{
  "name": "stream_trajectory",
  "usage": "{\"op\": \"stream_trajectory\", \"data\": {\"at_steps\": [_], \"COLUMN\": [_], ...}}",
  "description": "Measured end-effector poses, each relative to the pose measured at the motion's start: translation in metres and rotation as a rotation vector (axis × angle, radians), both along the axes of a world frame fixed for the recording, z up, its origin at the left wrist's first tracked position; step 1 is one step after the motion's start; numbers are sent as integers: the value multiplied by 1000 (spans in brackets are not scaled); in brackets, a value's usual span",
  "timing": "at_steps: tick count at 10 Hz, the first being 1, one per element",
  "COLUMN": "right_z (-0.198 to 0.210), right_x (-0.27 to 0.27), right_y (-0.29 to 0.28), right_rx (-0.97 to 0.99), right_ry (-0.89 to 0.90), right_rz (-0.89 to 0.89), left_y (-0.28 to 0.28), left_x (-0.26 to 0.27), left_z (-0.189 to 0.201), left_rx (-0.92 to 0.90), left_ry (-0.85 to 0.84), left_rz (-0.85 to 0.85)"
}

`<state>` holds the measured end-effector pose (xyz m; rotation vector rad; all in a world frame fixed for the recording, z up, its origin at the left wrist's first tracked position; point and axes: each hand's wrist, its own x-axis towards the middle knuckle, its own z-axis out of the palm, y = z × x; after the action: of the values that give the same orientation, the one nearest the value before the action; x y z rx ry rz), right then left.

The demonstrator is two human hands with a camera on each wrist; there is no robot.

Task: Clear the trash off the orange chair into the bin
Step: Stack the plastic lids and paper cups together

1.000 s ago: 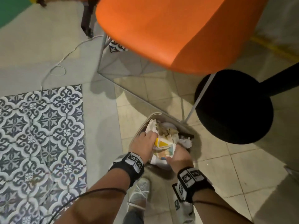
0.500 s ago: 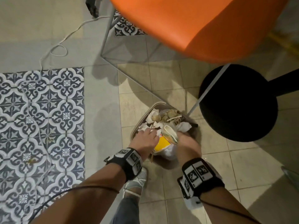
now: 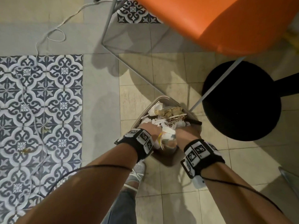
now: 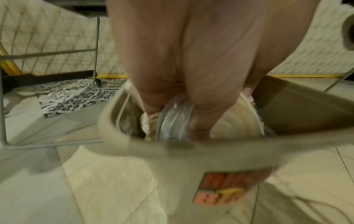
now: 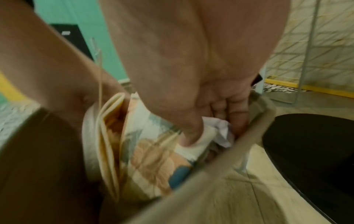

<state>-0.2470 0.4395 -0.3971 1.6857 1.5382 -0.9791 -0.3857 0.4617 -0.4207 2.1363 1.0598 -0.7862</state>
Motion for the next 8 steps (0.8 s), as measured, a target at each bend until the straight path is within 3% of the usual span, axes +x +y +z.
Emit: {"op": "stream_trajectory", "data": {"at_steps": [1,2,3,4,6,8], "right_z": [-16,-5,1,13,30,60], "right_x": [-5,-9,1,7,12,14], "right_y": [-19,-37,-45,-54,-50,-47], "right_rx": [208,393,352,429,340,318], "right_ry": [-28,-84,23,101,204,249], "right_rz": [60,130,-2,-90,-340,-282], "left_y": [-7,-12,-12,-8,1,3], "left_x": [-4,-9,-15,-19,-16,-12], "left_z": [-5,-5,2,17,48,89], "left_rx": [29,51,33,12,42,104], "left_ry": [63,23,-75,-95,-12,44], "left_rz": [5,-13,143,169,76,17]}}
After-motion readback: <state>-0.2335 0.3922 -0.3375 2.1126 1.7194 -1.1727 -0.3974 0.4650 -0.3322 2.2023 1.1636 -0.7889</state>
